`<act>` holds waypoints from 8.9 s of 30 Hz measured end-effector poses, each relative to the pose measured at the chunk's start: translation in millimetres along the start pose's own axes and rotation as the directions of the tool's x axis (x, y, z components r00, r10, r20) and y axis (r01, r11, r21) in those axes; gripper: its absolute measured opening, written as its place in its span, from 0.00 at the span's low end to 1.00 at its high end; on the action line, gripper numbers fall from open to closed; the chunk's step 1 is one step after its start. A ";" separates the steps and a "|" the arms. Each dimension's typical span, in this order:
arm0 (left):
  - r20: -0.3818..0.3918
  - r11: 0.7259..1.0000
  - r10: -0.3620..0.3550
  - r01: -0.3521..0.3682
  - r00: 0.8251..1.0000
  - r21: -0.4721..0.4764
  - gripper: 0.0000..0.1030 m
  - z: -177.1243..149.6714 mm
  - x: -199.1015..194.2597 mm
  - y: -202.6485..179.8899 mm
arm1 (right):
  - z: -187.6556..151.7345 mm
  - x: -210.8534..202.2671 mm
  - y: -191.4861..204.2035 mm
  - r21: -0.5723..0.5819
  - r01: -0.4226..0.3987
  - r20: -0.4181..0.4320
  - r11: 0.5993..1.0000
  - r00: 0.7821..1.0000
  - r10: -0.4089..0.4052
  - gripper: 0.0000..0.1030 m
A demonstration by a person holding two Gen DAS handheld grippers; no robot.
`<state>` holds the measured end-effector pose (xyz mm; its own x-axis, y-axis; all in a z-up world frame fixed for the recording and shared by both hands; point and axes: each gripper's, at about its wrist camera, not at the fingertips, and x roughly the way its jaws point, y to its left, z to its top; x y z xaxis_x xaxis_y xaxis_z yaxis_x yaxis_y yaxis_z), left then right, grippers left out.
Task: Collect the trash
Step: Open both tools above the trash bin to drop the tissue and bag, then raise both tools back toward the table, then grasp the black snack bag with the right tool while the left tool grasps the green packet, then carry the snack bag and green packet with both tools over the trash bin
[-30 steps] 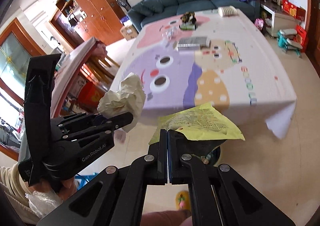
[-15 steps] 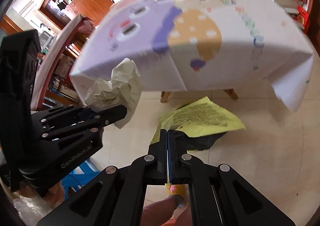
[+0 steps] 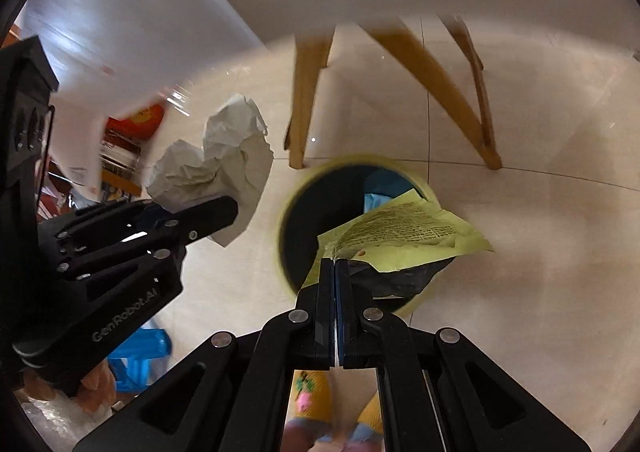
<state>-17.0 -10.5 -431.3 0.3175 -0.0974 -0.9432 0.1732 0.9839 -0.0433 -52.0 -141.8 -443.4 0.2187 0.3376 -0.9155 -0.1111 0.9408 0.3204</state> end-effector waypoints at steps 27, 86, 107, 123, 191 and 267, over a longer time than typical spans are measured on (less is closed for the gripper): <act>-0.004 0.994 0.085 -0.085 0.996 -0.069 0.53 -25.6 54.2 15.1 | -22.3 69.6 -29.2 0.057 0.078 0.036 0.995 0.996 -0.080 0.36; 0.488 0.998 -0.011 -0.020 0.873 0.059 0.53 136.6 -508.0 23.3 | 106.0 -484.9 209.0 0.122 0.160 0.534 0.979 0.821 -0.201 0.55; 0.309 0.969 0.183 -0.118 0.933 -0.219 0.53 371.9 -366.6 35.7 | 400.5 -404.0 86.2 -0.093 0.033 0.385 0.995 0.923 0.005 0.60; 0.152 0.896 0.305 -0.230 0.940 -0.380 0.53 518.1 -253.8 65.5 | 642.3 -244.1 7.5 -0.083 -0.130 0.172 0.988 0.975 0.143 0.73; -0.053 0.617 0.108 -0.109 0.993 -0.780 0.04 585.1 -75.8 78.5 | 674.9 -157.2 -57.2 -0.128 -0.178 0.175 0.976 0.964 0.198 0.45; -0.035 0.963 -0.111 0.098 0.993 -0.250 0.04 30.8 -110.1 52.6 | 26.9 -105.5 82.8 -0.022 0.116 0.019 0.993 0.993 -0.116 0.45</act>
<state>-14.1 47.4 -319.6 0.2633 -0.2003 -0.9437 -0.0354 0.9755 -0.2170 -58.2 -98.8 -313.7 0.2488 0.2270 -0.9416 -0.1066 0.9727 0.2064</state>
